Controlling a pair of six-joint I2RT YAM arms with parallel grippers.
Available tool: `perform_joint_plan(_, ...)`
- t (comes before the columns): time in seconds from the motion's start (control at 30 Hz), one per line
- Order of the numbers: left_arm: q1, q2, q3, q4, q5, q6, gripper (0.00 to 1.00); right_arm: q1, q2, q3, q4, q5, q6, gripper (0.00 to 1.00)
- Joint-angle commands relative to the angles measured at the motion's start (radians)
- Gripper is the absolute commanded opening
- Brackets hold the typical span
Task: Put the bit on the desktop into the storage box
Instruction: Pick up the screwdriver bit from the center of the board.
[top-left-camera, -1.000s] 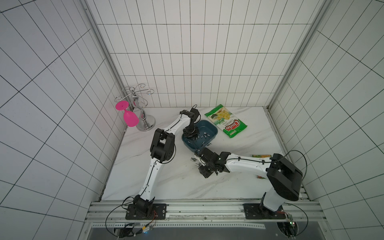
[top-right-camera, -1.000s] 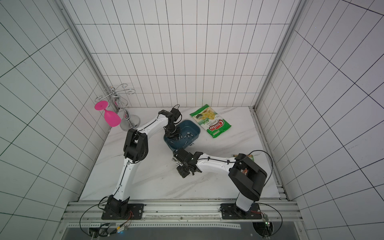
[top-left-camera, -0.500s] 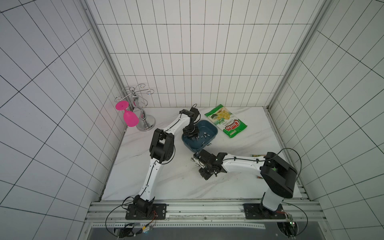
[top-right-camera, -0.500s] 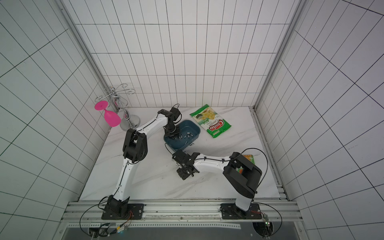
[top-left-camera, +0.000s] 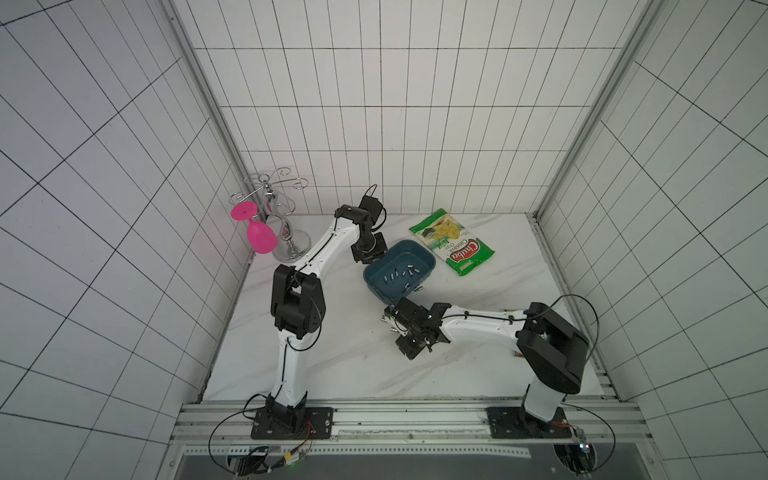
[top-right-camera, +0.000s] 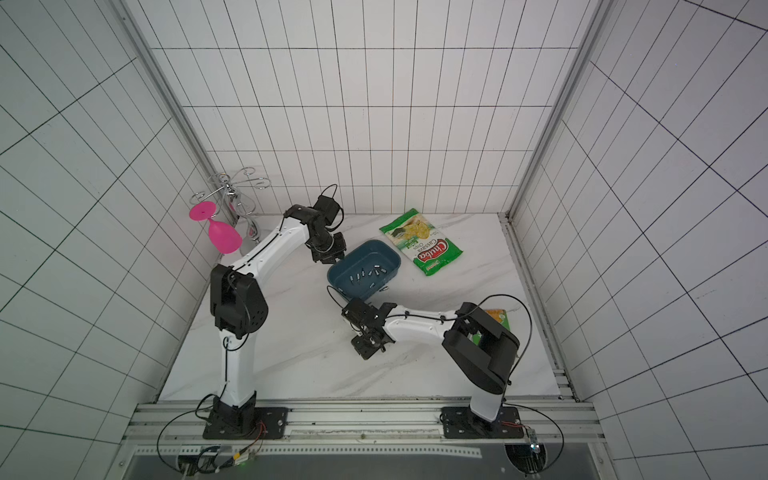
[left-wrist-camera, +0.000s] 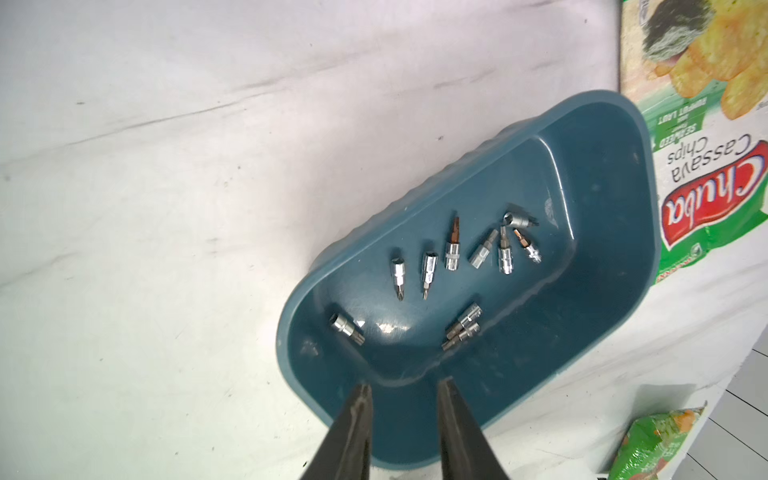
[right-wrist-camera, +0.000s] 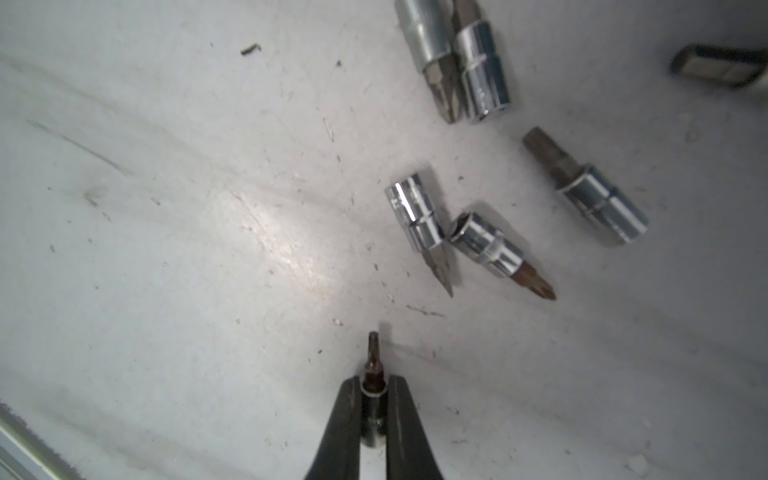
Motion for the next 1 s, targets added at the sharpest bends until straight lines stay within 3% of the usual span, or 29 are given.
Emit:
perform_joint_plan(0.0,0.003,-0.093,-0.078,-0.002,-0.02,-0.008,0.32,0.007,-0.056,0.027,-0.07,0.004,0.029,0.0)
perform_joint_plan(0.2,0.003,-0.289,-0.315,0.045,-0.026,-0.032,0.32,-0.005,-0.195,0.112,-0.213,0.158,0.084,0.0)
perform_joint_plan(0.37,0.001,-0.44,-0.541,0.114,-0.019,-0.081,0.32,-0.104,-0.214,0.215,-0.254,0.155,0.037,0.0)
perform_joint_plan(0.63,-0.024,-0.537,-0.703,0.142,-0.02,-0.131,0.32,-0.259,0.036,0.445,-0.257,0.103,-0.141,0.0)
perform_joint_plan(0.97,-0.194,-0.538,-0.757,0.152,-0.049,-0.239,0.32,-0.349,0.318,0.755,-0.298,0.023,-0.22,0.0)
